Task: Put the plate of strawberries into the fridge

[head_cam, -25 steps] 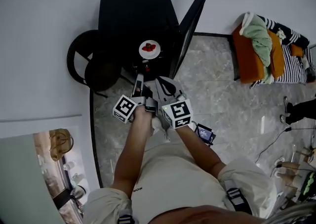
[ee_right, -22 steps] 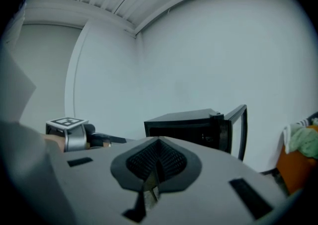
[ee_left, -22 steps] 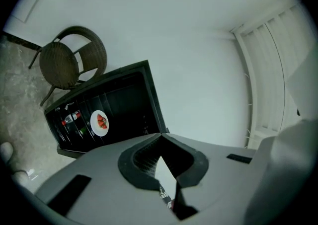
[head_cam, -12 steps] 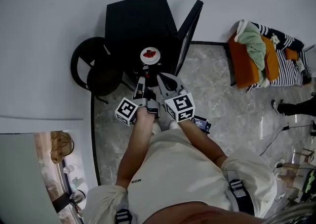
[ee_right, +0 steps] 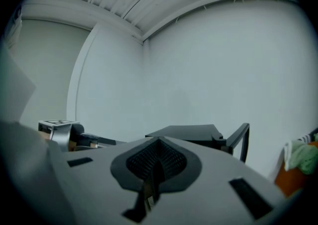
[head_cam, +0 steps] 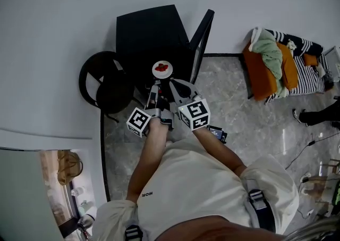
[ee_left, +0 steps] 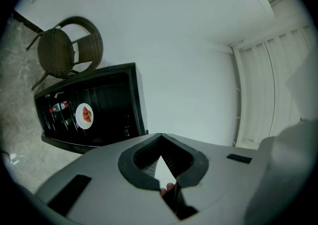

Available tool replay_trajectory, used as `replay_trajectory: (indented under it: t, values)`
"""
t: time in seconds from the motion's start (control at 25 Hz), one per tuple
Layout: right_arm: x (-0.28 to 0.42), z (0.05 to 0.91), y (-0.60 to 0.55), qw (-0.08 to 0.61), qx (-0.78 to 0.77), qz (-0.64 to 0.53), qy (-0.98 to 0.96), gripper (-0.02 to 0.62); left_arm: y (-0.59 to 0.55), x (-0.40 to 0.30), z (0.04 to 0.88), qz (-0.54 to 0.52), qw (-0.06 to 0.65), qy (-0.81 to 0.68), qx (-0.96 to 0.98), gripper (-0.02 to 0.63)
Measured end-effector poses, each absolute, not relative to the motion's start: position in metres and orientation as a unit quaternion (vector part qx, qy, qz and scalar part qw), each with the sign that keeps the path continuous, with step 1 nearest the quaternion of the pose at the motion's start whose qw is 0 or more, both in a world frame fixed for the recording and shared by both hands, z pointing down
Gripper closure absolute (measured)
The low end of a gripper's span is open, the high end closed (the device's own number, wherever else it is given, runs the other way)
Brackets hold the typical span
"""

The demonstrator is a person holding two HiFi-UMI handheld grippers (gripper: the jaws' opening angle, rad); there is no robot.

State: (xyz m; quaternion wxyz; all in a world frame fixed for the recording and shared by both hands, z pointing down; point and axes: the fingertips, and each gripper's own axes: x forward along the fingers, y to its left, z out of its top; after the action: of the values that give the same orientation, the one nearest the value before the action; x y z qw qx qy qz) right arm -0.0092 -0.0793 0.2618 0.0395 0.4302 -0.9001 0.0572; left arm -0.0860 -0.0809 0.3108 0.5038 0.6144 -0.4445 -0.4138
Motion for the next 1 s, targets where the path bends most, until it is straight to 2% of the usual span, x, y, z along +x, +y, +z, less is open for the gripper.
replay_trajectory:
  t: [0.12, 0.28, 0.6, 1.0]
  values:
    - [-0.007, 0.261, -0.083, 0.039, 0.430, 0.060, -0.900, 0.591, -0.084, -0.081, 0.303, -0.398, 0.485, -0.450, 0.636, 0.604]
    - [-0.004, 0.258, -0.087, 0.037, 0.433, 0.059, -0.899, 0.591, -0.086, -0.077, 0.288, -0.345, 0.423, -0.475, 0.690, 0.604]
    - [-0.002, 0.255, -0.092, 0.029, 0.431, 0.055, -0.900, 0.591, -0.090, -0.073, 0.251, -0.193, 0.211, -0.551, 0.784, 0.604]
    - [-0.003, 0.256, -0.092, 0.022, 0.429, 0.050, -0.902, 0.591, -0.086, -0.058, 0.241, -0.070, 0.062, -0.582, 0.808, 0.604]
